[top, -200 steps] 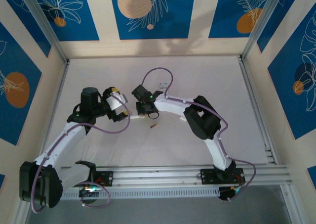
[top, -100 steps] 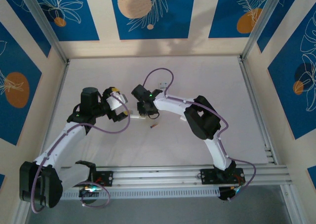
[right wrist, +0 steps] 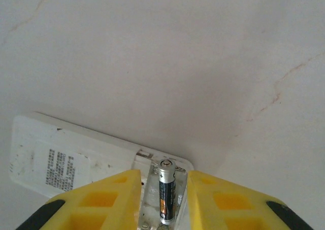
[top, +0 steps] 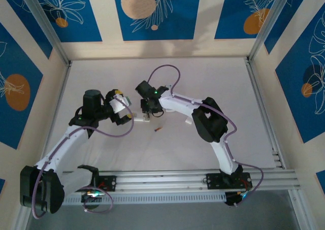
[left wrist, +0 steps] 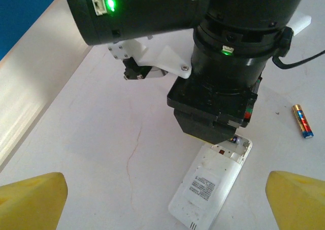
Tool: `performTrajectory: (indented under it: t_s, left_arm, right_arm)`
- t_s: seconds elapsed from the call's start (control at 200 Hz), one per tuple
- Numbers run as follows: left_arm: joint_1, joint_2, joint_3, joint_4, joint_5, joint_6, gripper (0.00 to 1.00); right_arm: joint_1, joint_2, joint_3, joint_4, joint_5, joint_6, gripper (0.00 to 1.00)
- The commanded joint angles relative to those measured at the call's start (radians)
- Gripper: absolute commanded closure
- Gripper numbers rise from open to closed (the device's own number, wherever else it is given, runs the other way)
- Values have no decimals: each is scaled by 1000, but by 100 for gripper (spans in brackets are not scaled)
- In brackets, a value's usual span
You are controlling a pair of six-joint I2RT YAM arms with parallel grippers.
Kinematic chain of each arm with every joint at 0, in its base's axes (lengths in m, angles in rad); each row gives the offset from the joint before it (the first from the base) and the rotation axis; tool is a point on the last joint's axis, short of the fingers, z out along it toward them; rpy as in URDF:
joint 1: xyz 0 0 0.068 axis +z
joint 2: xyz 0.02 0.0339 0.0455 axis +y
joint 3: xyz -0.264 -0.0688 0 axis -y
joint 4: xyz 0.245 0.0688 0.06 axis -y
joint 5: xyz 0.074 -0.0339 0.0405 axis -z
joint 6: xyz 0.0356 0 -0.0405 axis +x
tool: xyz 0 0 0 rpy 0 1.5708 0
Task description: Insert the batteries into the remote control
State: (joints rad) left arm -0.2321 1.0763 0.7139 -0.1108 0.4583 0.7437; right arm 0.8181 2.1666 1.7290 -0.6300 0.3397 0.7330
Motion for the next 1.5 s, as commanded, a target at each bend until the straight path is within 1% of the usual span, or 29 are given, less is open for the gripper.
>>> performTrajectory:
  t_s: [0.0,0.27,0.51,0.685,0.8,0.99,1.496]
  left_arm:
    - [-5,0,-7,19,8,23,0]
    - [-4,2,-5,19,8,22,0]
    - [-5,5,-5,20,9,22,0]
    - [-4,2,-5,17,8,25,0]
    - [-4,4,-5,17,8,24,0]
    - [-6,4,-5,17,9,23,0]
    - [-5,0,-5,17,11,25,0]
  right_arm:
    - [-7,36,46,-38,-23,-19,70]
    - [-6,89,86,-59,-14,-35,71]
    - [-7,93,78,-61,-10,-30,80]
    - [-7,77,79,-71,-2,-18,84]
    - [-8,60,76,-89,4,8,85]
    - [-14,44,69,-100,-52,54,85]
    - [-37,1,50,-96,-117,124,85]
